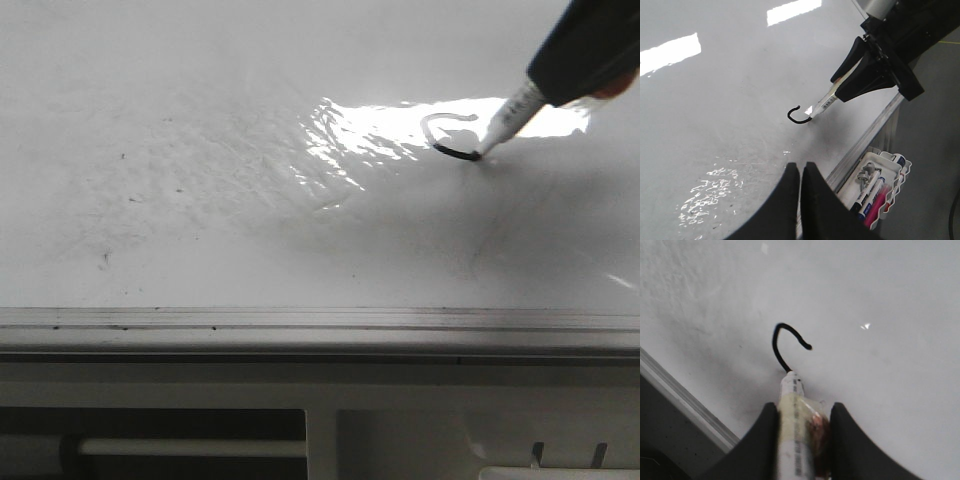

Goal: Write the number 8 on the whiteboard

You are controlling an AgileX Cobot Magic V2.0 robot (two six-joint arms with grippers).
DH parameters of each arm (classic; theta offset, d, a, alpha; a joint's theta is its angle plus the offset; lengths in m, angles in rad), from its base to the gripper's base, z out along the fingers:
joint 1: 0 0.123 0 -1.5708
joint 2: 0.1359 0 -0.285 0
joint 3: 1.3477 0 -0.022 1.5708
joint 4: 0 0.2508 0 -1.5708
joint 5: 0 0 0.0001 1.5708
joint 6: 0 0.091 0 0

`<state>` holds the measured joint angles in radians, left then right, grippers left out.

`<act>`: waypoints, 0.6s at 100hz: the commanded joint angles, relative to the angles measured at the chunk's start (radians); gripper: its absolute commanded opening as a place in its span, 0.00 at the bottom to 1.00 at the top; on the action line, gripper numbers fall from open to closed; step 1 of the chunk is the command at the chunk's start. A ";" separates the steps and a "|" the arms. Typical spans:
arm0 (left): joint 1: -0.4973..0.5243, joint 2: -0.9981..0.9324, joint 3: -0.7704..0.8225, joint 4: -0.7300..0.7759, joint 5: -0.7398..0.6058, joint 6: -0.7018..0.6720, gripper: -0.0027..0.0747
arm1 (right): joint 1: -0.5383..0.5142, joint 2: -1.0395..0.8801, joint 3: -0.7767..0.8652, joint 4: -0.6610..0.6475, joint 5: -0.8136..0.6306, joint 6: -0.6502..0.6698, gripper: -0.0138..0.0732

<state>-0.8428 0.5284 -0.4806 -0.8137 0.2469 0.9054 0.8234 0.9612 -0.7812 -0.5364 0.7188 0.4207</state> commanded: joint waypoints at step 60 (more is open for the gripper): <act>0.004 0.001 -0.027 -0.023 -0.051 -0.013 0.01 | -0.007 0.010 0.006 0.000 -0.118 -0.004 0.11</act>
<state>-0.8428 0.5284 -0.4806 -0.8137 0.2469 0.9054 0.8234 0.9672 -0.7386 -0.4539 0.6368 0.4207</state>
